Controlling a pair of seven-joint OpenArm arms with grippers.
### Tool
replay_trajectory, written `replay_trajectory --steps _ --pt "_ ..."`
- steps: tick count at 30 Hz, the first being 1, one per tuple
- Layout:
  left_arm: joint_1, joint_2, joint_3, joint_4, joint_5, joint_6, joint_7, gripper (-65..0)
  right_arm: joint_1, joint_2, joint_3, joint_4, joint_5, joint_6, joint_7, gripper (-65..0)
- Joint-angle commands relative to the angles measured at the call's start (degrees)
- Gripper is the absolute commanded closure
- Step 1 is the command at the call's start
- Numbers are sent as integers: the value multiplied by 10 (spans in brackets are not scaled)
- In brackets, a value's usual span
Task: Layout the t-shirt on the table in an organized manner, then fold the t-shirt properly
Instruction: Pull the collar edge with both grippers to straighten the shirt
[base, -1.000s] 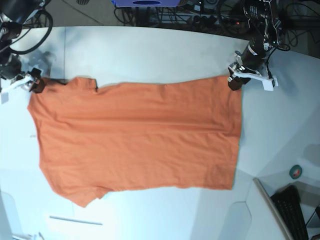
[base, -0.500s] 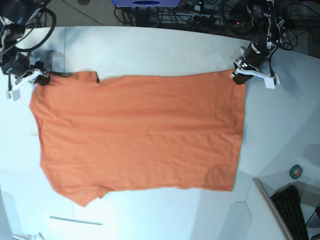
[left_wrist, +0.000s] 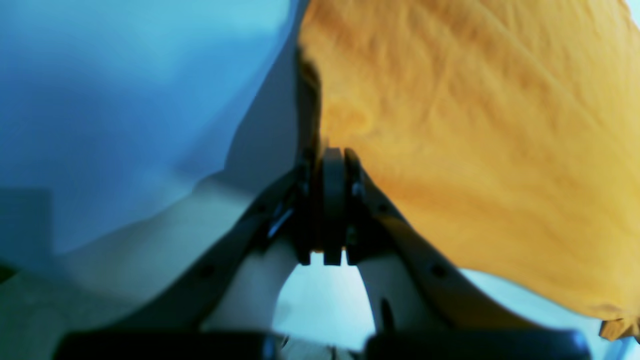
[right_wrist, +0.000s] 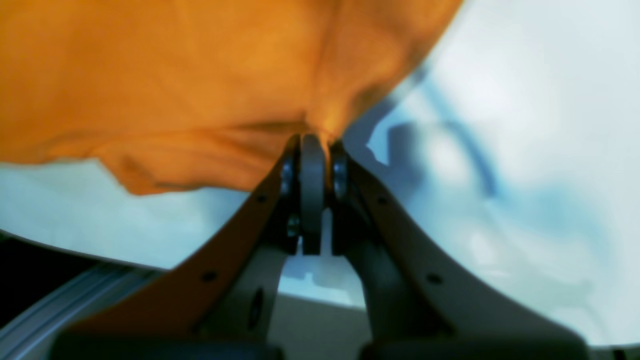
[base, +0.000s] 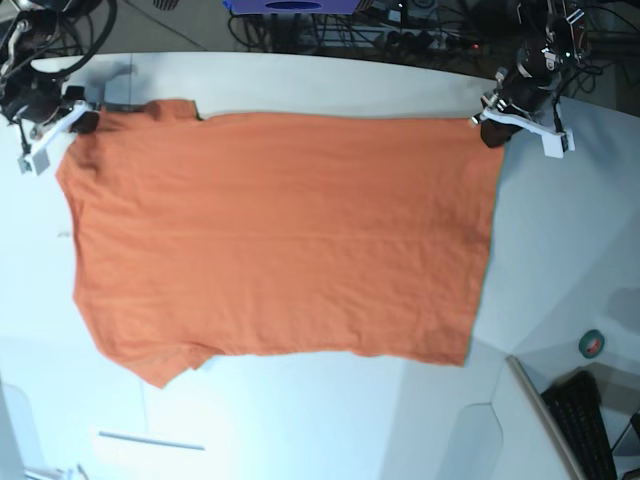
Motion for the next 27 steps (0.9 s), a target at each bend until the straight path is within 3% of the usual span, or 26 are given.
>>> replay_trajectory --steps 1,5,13,16,22,27 --pt "12 -5 -5 14 -1 -4 -7 0 -7 5 4 25 4 3 1 0" --pt "33 -1 -39 31 -1 -4 -4 0 -29 -7 3 80 4 3 -13 0" --pt "17 -1 -41 47 -1 -3 -3 0 -4 -7 0 99 3 -22 -30 0" --pt "-3 -1 -40 43 -1 -2 0 0 11 4 -34 98 2 -54 -30 0" --pt "-59 -1 -45 39 -1 -2 63 0 47 9 -86 96 3 -107 -25 0" --pt "-102 -1 -41 -17 -1 -2 63 0 86 15 -101 60 3 -123 -25 0"
